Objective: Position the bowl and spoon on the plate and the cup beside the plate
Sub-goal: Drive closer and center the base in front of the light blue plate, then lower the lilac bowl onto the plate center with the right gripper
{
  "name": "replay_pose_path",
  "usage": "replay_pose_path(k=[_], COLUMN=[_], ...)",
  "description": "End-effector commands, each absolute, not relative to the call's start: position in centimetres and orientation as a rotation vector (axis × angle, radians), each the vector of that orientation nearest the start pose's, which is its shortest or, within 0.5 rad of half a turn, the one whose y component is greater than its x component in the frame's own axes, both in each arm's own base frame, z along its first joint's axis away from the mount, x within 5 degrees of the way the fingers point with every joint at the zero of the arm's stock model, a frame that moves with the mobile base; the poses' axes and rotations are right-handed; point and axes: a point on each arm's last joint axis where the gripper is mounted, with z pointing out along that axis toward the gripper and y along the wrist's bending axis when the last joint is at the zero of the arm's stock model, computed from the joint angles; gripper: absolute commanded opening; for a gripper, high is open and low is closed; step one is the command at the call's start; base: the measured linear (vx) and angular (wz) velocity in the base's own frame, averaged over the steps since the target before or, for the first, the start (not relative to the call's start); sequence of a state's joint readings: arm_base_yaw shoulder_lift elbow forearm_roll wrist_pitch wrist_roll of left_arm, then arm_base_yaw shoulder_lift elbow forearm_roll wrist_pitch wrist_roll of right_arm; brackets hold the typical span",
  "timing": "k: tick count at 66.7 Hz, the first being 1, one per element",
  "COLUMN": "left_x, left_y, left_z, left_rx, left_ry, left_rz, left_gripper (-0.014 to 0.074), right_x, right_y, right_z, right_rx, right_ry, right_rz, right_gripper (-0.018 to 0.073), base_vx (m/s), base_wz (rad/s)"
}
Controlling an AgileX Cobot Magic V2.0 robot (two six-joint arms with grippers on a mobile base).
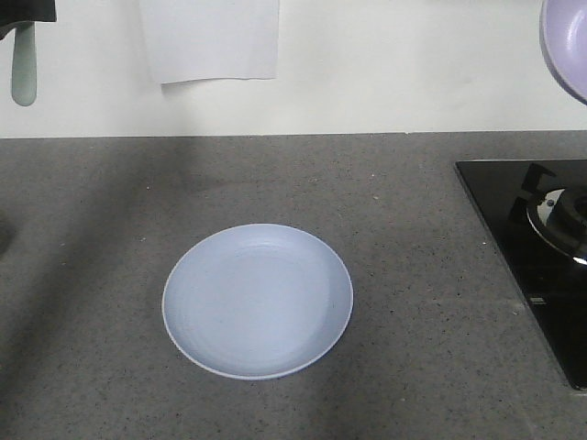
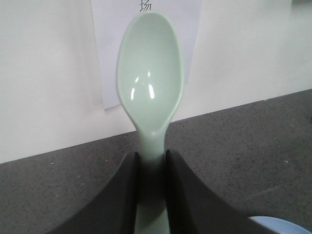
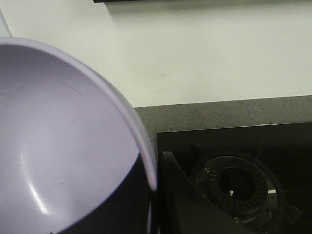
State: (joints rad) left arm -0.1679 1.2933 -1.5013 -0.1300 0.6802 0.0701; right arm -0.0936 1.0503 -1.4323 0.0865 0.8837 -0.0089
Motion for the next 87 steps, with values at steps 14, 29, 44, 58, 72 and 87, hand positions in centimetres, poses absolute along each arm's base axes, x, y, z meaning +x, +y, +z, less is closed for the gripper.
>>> replay_pose_path(k=[14, 29, 44, 58, 72, 87], left_x=[26.4, 26.4, 26.4, 26.5, 26.4, 26.3], left_y=[-5.4, -5.4, -5.4, -5.4, -5.4, -5.4], left_z=[48.7, 48.9, 48.9, 49.0, 48.8, 48.4], left_rx=[0.168, 0.164, 0.165, 0.164, 0.167, 0.176], left_ry=[1.821, 1.8, 1.803, 1.794, 1.811, 1.858], left_rz=[-0.236, -0.236, -0.236, -0.235, -0.235, -0.236], left_gripper=[-0.0006, -0.0006, -0.0006, -0.0006, -0.0006, -0.0006], right_x=[18.7, 19.8, 24.1, 29.0, 32.6, 34.6], right_y=[-1.1, 1.1, 5.2, 11.1, 15.8, 17.4], right_z=[50.4, 50.3, 47.2, 41.5, 34.8, 30.8], right_rx=[0.107, -0.028, -0.229, -0.454, -0.564, -0.477], right_ry=[1.813, 1.794, 1.94, 2.125, 2.313, 2.433], right_rz=[0.058, 0.222, 0.367, 0.395, 0.421, 0.547], right_gripper=[-0.001, -0.0004, 0.0017, 0.0041, 0.0063, 0.0071], base_vx=[0.0, 0.0, 0.0, 0.0, 0.0, 0.0], base_wz=[0.0, 0.0, 0.0, 0.0, 0.0, 0.0])
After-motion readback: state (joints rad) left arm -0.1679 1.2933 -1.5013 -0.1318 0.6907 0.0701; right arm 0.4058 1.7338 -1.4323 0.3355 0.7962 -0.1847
